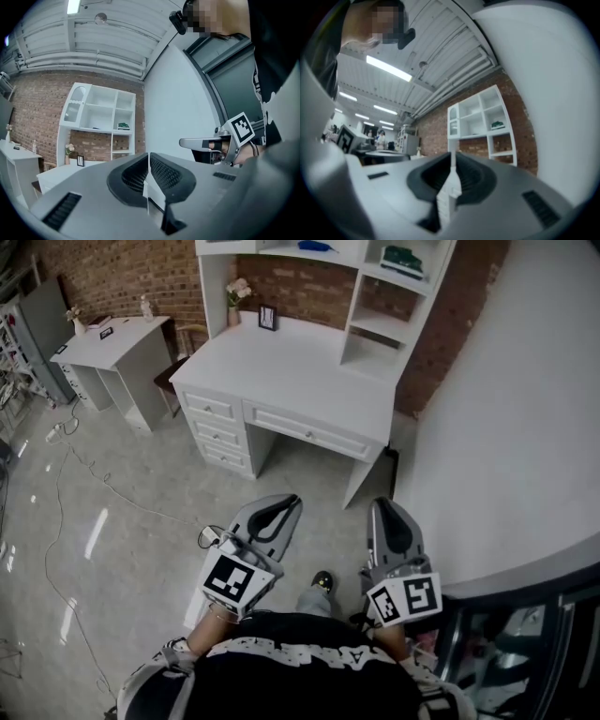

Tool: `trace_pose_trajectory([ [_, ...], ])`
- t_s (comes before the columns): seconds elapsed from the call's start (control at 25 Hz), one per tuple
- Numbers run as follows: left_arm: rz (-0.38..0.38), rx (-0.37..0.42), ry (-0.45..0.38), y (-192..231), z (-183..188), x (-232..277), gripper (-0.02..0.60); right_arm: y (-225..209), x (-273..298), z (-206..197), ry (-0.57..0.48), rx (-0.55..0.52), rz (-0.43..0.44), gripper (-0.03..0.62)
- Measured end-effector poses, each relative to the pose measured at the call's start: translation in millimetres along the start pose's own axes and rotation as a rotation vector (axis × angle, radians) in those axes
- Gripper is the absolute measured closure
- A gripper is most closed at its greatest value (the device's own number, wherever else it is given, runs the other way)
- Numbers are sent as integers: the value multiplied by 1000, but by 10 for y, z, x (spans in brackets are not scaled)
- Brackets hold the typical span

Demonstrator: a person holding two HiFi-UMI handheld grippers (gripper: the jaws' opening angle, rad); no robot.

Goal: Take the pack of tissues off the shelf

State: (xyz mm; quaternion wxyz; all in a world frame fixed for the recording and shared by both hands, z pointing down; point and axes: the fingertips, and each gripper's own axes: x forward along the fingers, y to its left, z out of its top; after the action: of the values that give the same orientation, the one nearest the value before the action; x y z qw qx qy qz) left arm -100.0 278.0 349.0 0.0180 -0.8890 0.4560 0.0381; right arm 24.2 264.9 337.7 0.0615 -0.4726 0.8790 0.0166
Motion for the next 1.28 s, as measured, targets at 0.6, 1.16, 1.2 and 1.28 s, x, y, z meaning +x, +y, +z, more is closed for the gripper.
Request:
trace_pose_trajectory([
  [0.6,50,58,46,235,4,1080,544,-1032,623,-78,-12,51,29,560],
  [1.16,69,69,40,372,-105,2100,543,-1991,1005,-193,-5,63,25,545],
  [1.2,70,76,38,379,-111,2143,543,-2037,1030,-196,-3,60,27,537],
  [1.28,74,78,43,403,-138,2215,543,-2116,1084,-203,-3,57,27,537],
])
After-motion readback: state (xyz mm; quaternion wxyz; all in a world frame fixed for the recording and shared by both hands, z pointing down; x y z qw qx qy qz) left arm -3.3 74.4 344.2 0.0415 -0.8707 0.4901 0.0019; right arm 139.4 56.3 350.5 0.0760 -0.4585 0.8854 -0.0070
